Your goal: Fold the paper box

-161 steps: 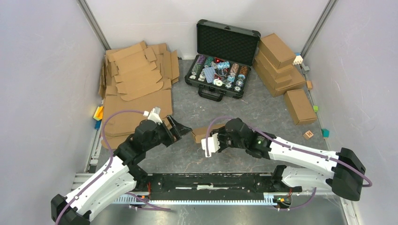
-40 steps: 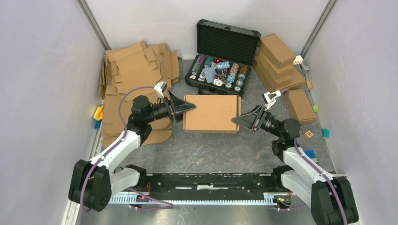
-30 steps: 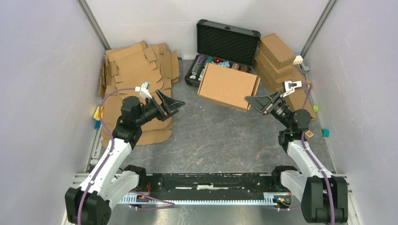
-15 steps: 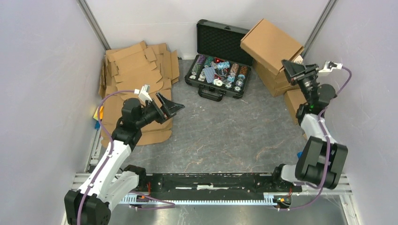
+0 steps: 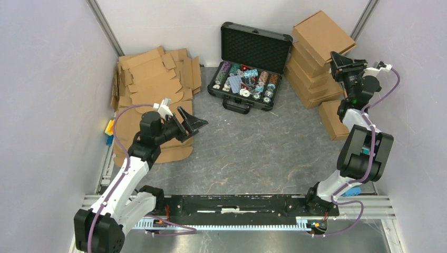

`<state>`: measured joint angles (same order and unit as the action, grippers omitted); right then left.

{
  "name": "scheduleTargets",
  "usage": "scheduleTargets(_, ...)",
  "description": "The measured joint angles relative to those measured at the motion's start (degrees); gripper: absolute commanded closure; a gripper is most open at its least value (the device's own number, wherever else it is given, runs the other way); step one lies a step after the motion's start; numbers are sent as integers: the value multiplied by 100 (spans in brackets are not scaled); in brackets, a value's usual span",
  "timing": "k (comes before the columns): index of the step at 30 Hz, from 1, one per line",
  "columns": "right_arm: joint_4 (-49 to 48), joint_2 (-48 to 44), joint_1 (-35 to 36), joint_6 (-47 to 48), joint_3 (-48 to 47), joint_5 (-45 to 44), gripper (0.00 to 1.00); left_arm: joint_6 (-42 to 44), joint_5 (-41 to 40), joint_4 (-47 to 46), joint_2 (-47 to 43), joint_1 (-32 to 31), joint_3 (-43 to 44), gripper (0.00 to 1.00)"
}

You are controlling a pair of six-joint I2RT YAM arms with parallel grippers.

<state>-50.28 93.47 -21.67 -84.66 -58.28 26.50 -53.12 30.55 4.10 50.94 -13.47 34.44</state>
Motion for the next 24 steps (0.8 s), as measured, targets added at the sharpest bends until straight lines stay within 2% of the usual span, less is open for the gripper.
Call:
scheduleTargets(4,-9,291,-31,-42,-63,-203,81,-2,4,0,2,0,-72,0)
scheduleTargets(8,144,557,-87,2,-96,-289,73,-2,2,7,2,0,-170,0)
scheduleTargets(15,476,691,-96,225,-118,-369,71,-2,2,4,24,0,-203,0)
scheduleTargets(18,592,732,-52,376,-190,-363,63,-2,2,4,44,0,-203,0)
scheduleTargets(23,789,859,111,507,-332,-369,34,-2,9,4,94,0,-203,0)
scheduleTargets(24,831,876,166,529,-348,-369,31,0,11,4,105,0,-203,0)
